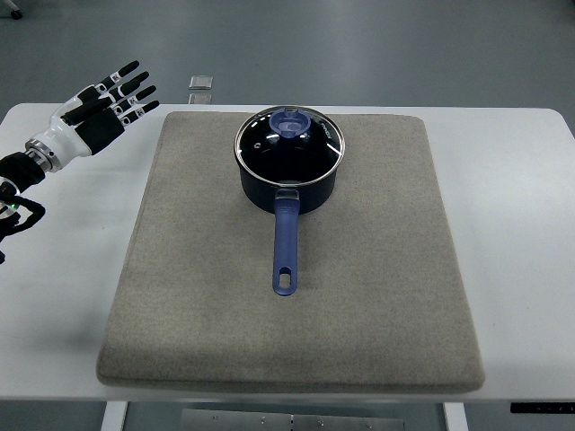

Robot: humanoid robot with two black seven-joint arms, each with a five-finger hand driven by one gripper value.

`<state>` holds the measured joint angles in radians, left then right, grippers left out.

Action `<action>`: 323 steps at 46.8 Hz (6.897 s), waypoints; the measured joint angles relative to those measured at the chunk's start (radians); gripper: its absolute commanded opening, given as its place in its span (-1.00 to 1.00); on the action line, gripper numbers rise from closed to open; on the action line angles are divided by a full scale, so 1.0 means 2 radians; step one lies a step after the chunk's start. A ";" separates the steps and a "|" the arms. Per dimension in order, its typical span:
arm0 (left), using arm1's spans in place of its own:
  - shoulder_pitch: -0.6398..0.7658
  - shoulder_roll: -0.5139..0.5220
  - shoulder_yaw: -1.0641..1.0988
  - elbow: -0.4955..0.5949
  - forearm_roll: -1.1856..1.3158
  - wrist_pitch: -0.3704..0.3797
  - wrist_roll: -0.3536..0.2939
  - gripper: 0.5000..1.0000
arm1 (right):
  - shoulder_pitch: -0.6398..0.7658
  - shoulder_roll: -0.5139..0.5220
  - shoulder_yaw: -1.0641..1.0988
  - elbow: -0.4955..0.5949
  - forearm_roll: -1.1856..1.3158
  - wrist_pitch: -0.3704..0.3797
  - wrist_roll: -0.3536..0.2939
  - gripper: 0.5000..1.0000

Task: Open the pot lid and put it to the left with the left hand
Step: 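Move the left hand over the pot toward the blue lid knob, then lower the left hand fingers around the blue knob of the glass lid, then close the left hand fingers to grip the blue lid knob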

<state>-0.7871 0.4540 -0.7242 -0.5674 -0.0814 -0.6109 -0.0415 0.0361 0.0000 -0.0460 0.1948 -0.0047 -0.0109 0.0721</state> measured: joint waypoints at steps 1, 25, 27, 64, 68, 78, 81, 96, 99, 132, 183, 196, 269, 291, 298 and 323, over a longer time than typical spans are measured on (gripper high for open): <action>0.000 -0.003 0.000 0.000 0.000 0.000 0.000 0.97 | 0.000 0.000 0.000 0.000 0.000 0.000 0.000 0.67; -0.014 -0.013 0.007 0.007 0.000 0.000 -0.004 0.97 | 0.000 0.000 0.000 0.000 0.000 0.000 0.000 0.67; -0.015 -0.014 0.007 0.009 0.000 0.000 -0.008 0.96 | 0.000 0.000 0.000 0.000 0.000 0.000 0.000 0.67; -0.142 0.031 0.010 -0.041 0.509 0.000 -0.086 0.96 | 0.000 0.000 0.000 0.000 0.000 0.000 0.000 0.67; -0.155 0.031 0.011 -0.059 0.558 0.000 -0.086 0.93 | 0.000 0.000 0.000 0.000 0.000 0.000 0.000 0.67; -0.176 0.028 0.011 -0.113 0.705 0.000 -0.086 0.85 | 0.000 0.000 0.000 0.000 0.000 0.000 0.000 0.67; -0.179 0.028 0.011 -0.131 0.738 0.001 -0.086 0.85 | 0.000 0.000 0.000 0.000 0.000 0.000 0.000 0.67; -0.191 0.021 0.017 -0.214 0.873 0.016 -0.086 0.87 | 0.000 0.000 0.000 0.000 0.000 0.000 0.000 0.67; -0.205 0.014 0.037 -0.215 0.879 0.016 -0.085 0.87 | 0.000 0.000 0.000 0.000 0.000 0.000 0.000 0.67; -0.243 -0.070 0.093 -0.180 0.945 0.019 -0.075 0.88 | 0.000 0.000 0.000 0.000 0.000 0.000 0.000 0.67; -0.242 -0.087 0.094 -0.151 0.967 0.019 -0.056 0.77 | 0.000 0.000 0.000 0.000 0.000 0.000 0.000 0.67; -0.243 -0.099 0.094 -0.152 0.967 0.019 -0.056 0.69 | 0.000 0.000 0.000 0.000 0.000 0.000 0.000 0.67; -0.240 -0.105 0.096 -0.152 0.968 0.019 -0.057 0.00 | 0.000 0.000 0.000 0.000 0.000 0.000 0.000 0.67; -0.239 -0.105 0.097 -0.151 0.968 0.019 -0.056 -0.17 | 0.000 0.000 0.000 0.000 0.000 0.000 0.000 0.67; -0.238 -0.105 0.097 -0.150 0.969 0.019 -0.056 -0.21 | 0.000 0.000 0.000 0.000 0.000 0.000 0.000 0.67; -0.241 -0.100 0.096 -0.148 0.963 0.019 -0.056 -0.61 | 0.000 0.000 0.000 0.000 0.000 0.000 0.000 0.67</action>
<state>-1.2682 0.2538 -0.5323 -0.8636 1.8451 -0.5722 -0.1545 0.0360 0.0000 -0.0460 0.1948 -0.0046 -0.0111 0.0721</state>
